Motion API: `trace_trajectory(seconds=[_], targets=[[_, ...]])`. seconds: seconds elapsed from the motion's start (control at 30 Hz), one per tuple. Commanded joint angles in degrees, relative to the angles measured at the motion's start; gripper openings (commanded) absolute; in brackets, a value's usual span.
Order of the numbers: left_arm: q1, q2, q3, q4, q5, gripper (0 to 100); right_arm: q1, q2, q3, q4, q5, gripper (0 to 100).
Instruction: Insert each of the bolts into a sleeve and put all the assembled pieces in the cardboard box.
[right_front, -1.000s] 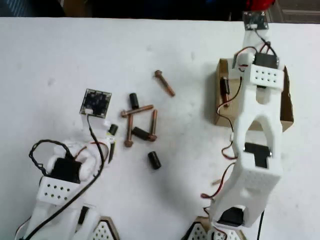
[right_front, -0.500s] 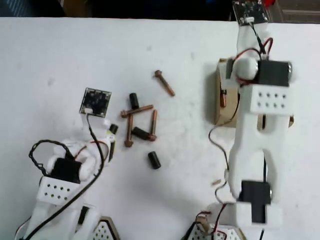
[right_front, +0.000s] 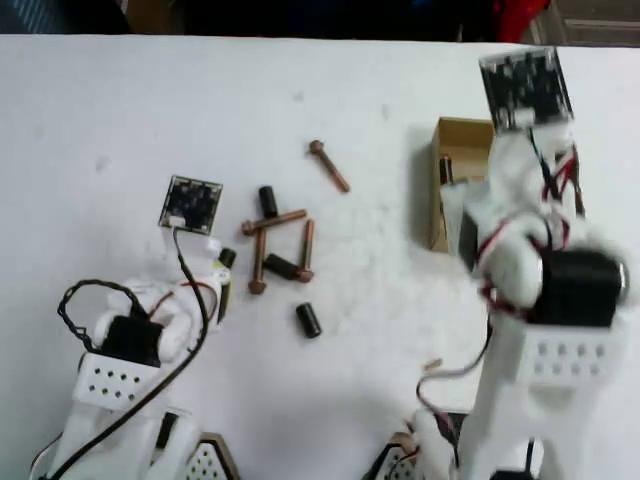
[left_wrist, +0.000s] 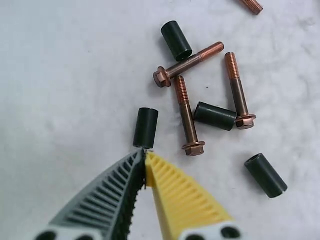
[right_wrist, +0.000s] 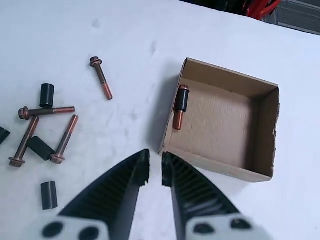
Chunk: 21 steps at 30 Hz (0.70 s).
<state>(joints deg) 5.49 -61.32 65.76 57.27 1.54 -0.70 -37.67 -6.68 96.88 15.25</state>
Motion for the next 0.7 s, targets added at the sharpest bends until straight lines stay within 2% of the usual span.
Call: trace_trajectory(seconds=[0.0, 0.37, 0.67], targets=[[0.04, 0.04, -0.53, -2.11, 0.7, 2, -0.48, -8.31, 6.86, -0.92, -0.35, 3.0], [0.04, 0.22, -0.53, -2.02, 0.44, 2, -0.57, -29.76, 44.31, -22.29, -0.35, 3.1], [0.04, 0.22, -0.53, -2.11, 0.53, 2, -9.8, -41.19, 64.7, -31.69, -0.44, 3.0]])
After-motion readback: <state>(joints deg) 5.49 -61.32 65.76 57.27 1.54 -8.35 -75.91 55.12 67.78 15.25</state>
